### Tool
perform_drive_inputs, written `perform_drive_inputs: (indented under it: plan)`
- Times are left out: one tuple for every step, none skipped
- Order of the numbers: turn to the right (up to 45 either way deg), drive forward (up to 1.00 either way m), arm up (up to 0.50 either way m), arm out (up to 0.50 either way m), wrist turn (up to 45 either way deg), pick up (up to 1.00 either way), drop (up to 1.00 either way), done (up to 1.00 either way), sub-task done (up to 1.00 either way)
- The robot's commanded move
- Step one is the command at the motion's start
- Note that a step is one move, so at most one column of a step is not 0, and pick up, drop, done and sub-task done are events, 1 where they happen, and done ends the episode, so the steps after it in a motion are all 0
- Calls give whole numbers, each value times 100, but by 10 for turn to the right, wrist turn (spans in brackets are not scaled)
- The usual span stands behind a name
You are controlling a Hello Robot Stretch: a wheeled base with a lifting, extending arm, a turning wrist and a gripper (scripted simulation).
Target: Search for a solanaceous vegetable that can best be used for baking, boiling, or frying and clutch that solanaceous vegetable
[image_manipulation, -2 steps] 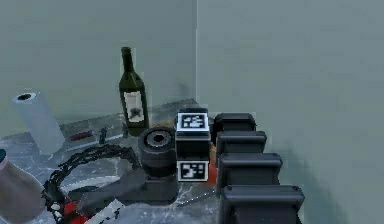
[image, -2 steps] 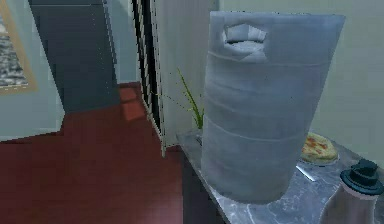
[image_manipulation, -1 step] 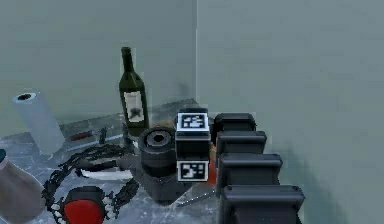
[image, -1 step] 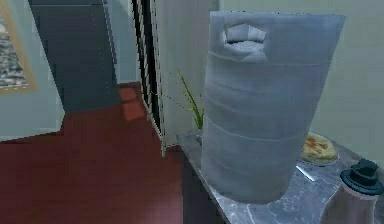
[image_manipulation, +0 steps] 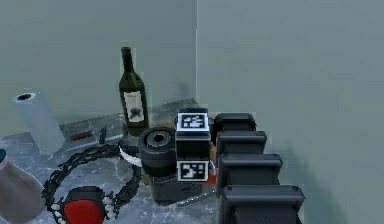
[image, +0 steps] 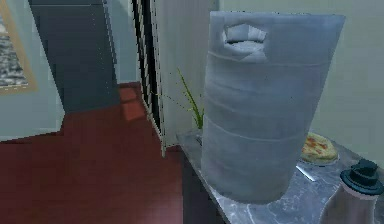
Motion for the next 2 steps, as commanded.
perform_drive_inputs:
  plan:
    - [0, 0, -12, 0, 0, 0, 0, 0, 0]
    - [0, 0, 0, 0, 0, 100, 0, 0, 0]
